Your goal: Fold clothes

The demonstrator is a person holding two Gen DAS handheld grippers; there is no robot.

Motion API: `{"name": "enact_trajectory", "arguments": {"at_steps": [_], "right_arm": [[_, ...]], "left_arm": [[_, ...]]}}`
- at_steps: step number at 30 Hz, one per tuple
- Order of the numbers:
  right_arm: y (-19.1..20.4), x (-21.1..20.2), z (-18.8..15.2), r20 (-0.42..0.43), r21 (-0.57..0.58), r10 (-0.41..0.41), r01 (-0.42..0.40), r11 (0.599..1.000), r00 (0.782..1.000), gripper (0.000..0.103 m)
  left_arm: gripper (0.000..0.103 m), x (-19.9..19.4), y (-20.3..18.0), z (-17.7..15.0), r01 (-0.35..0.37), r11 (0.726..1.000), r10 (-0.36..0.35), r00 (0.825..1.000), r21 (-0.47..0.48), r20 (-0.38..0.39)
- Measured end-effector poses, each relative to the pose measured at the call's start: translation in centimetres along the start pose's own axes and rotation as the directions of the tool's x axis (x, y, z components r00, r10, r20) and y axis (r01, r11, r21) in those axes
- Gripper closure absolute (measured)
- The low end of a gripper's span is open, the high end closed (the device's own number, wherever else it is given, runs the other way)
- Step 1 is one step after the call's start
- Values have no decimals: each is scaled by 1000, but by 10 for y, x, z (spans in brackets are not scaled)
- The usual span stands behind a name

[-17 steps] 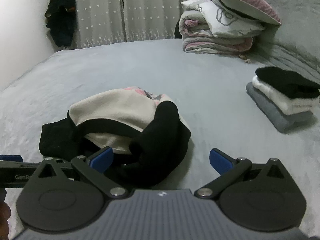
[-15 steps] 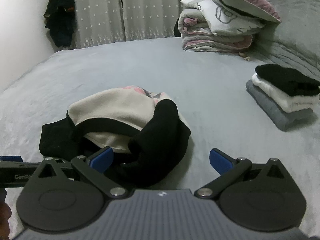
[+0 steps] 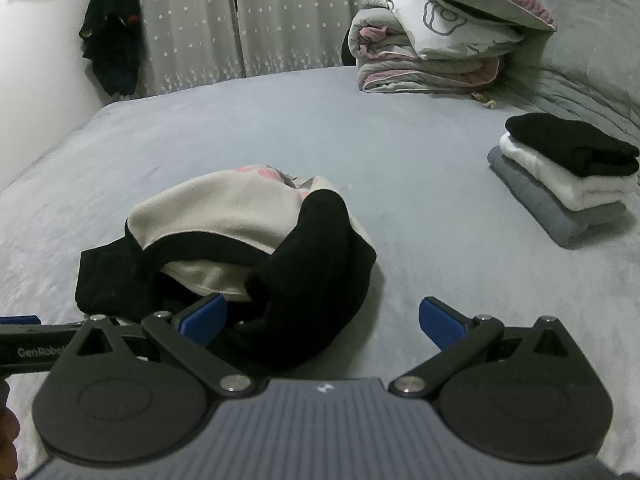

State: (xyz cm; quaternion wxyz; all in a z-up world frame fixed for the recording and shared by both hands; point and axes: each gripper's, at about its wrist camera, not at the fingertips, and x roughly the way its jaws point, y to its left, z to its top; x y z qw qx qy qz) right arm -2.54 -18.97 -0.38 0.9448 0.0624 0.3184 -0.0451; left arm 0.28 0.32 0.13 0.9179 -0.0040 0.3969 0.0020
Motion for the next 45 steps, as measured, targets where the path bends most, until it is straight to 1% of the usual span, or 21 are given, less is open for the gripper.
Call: {"name": "enact_trajectory", "arguments": {"at_steps": [21,28,34,39,45], "right_arm": [[-2,4,1,-24,15,-2,2,1000,1000,0],[-3,8,0,-39,22,1,0,1000,999,0],[-6,14,0,-53,27,-5,7,1000,999,0],[-7,20,0,-80,34,5,-2,999,997,0],[-6,23,1,-89,24,9,-7,1000,996,0]], "left_arm": [[0,2,-2,1,-7,1000,8,1000,4,-23],[0,8,-1,1,-20,1000,20,999,3,-32],[0,21,3,6,-56,998,55,997,-15,-53],[0,27,0,7,-63,998,63,996,-4,-62],[0,31,-1,10,-63,998,64,996,9,-65]]}}
